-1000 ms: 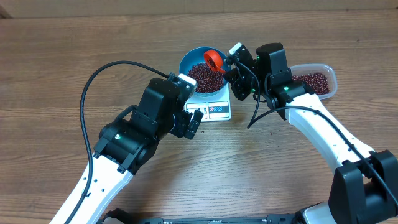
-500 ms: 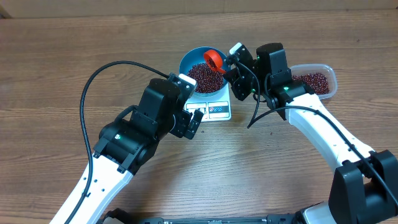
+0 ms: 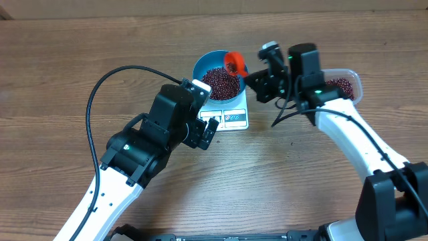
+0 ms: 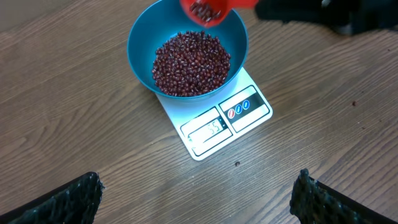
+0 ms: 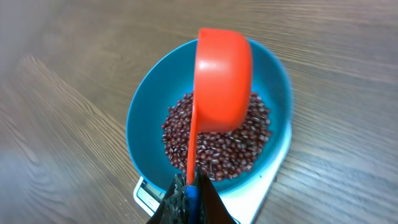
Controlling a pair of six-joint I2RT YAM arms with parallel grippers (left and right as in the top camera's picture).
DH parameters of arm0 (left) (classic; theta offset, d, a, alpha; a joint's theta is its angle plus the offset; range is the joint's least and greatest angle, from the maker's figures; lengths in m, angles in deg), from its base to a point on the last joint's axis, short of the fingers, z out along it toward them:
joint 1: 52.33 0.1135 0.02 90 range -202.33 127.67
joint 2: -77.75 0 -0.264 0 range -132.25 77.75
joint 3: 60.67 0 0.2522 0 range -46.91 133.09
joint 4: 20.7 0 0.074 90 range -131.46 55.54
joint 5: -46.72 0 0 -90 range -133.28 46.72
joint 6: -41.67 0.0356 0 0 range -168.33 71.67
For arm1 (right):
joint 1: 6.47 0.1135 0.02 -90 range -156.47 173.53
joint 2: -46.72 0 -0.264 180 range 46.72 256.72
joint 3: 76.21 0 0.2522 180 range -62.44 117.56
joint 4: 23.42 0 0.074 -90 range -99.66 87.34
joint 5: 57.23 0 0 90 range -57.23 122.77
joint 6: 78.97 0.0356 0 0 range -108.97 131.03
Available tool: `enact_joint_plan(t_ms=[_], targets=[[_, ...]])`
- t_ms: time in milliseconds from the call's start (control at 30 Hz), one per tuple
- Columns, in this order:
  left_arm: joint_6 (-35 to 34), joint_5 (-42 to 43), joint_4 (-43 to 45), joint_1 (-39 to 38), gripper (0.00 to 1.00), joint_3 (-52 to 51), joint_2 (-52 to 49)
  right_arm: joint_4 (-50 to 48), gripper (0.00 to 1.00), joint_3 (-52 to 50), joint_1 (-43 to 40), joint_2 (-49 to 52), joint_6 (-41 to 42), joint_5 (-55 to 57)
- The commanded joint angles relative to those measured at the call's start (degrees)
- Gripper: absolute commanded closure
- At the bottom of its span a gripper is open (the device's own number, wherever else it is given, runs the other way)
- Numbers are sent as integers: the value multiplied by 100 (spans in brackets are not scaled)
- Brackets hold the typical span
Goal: Scoop item into bowl and weigh 150g on scale
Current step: 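Move the red cup with the right gripper back to the tub, then dip the red cup briefly into the tub beans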
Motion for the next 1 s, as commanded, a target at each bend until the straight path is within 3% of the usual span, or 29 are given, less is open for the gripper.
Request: enact_joint_plan(t_ms=[0,200,500,733,967], targets=[[-57,9,4,26,0,13,-31,74,96,85,-455,-400,428,-514],[-59,9,4,26,0,13,-31,737,96,85,-1427,-927,317,-522],[-59,9,4,26,0,13,-31,1862,96,85,-2603,-1694,-769,315],[-59,9,4,26,0,13,-31,2415,96,85,-2625,-1867,-2680,1405],[-57,9,4,26,0,13,-31,2420,96,85,-2514,-1864,-3051,3038]])
